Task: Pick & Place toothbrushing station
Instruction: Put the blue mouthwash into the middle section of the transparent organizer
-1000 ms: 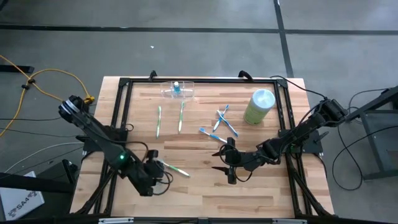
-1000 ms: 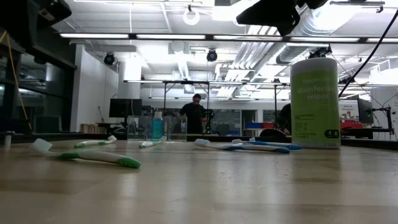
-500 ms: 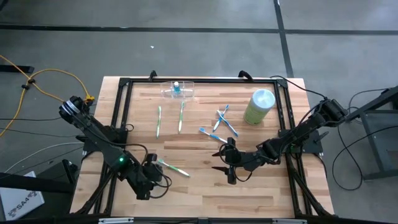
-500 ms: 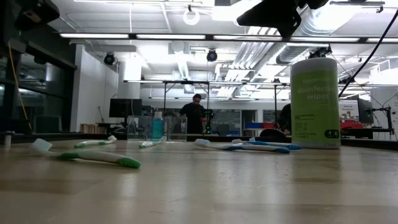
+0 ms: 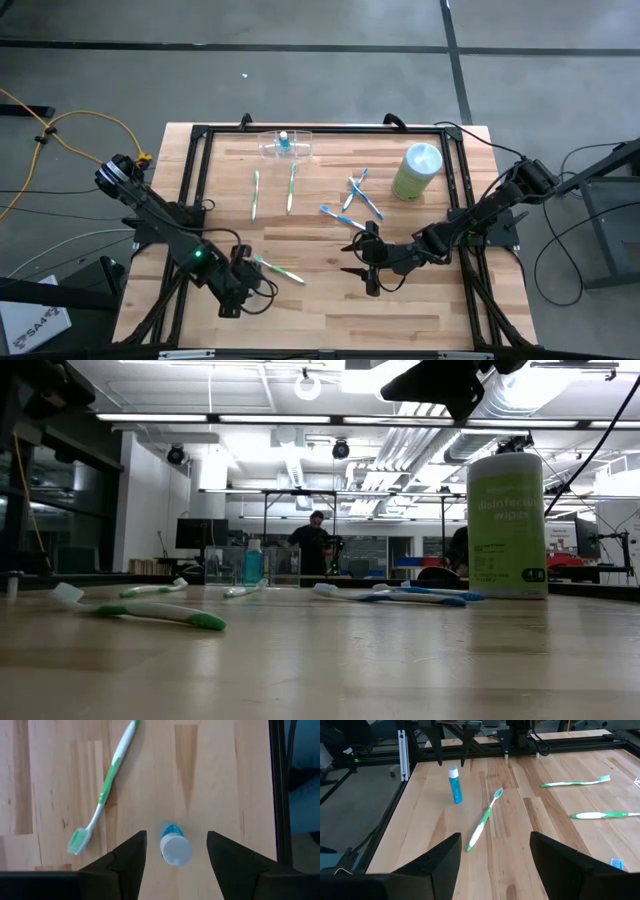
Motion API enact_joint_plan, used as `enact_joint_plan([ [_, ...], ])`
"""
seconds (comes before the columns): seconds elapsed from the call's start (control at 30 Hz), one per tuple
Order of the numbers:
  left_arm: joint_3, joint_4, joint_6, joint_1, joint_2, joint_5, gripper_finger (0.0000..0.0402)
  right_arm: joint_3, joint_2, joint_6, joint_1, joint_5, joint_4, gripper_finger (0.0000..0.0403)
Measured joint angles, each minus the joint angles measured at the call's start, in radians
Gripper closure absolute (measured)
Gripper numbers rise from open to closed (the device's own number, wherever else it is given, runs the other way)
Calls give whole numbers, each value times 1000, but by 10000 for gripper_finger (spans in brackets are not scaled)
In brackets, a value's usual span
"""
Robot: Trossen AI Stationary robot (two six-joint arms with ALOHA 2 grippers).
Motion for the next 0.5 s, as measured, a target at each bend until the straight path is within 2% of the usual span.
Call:
enact_joint_plan([
  [0.23,0,0,6,5,6,8,199,0,0,0,0,0,0,176],
  [0.5,0,5,37,5,83,42,199,0,0,0,0,0,0,176],
])
